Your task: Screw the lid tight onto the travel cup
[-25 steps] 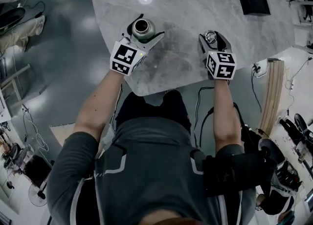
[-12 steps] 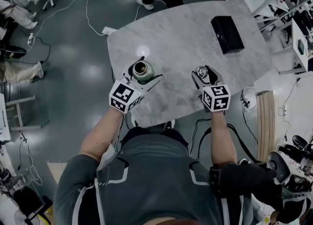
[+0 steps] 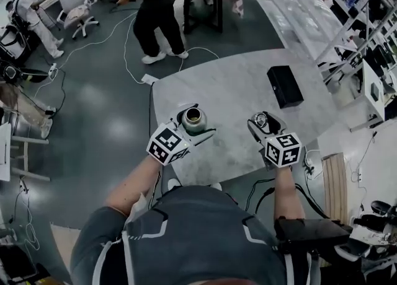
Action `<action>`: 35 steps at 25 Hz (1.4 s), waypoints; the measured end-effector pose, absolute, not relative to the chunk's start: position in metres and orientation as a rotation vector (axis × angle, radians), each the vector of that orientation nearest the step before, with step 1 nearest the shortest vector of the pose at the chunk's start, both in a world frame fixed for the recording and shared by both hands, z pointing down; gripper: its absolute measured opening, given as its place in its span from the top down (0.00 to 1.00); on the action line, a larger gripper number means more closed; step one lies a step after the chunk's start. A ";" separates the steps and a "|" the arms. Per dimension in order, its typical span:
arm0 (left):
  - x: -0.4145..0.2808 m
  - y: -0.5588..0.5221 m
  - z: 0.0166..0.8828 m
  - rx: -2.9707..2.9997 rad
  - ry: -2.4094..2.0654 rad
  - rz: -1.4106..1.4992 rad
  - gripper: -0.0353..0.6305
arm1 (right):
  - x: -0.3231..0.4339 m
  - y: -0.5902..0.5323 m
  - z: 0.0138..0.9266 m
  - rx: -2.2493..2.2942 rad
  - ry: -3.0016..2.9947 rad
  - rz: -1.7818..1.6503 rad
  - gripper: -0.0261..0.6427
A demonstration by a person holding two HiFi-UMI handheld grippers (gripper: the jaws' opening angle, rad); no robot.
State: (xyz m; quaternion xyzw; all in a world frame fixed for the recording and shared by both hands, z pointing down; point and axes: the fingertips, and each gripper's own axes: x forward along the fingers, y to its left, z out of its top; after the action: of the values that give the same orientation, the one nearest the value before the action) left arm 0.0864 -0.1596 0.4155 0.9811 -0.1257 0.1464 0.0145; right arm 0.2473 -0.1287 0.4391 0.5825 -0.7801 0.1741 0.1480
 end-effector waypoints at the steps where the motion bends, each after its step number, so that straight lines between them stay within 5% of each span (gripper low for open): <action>1: 0.087 -0.157 0.414 3.060 -0.375 0.474 0.35 | 0.244 -0.128 0.429 1.662 -2.268 0.496 0.53; 16: 0.080 -0.134 0.346 3.123 -0.257 0.497 0.35 | 0.092 -0.138 0.261 1.048 -2.719 0.212 0.53; 35: 0.055 -0.108 0.354 3.097 -0.239 0.605 0.35 | -0.009 -0.105 0.261 0.459 -2.718 0.165 0.53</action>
State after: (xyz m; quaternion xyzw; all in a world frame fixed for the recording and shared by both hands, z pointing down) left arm 0.0551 -0.1077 0.3538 0.9786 -0.0756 0.1912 -0.0115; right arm -0.0085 -0.1055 0.2606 0.1632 -0.9666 0.0585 0.1889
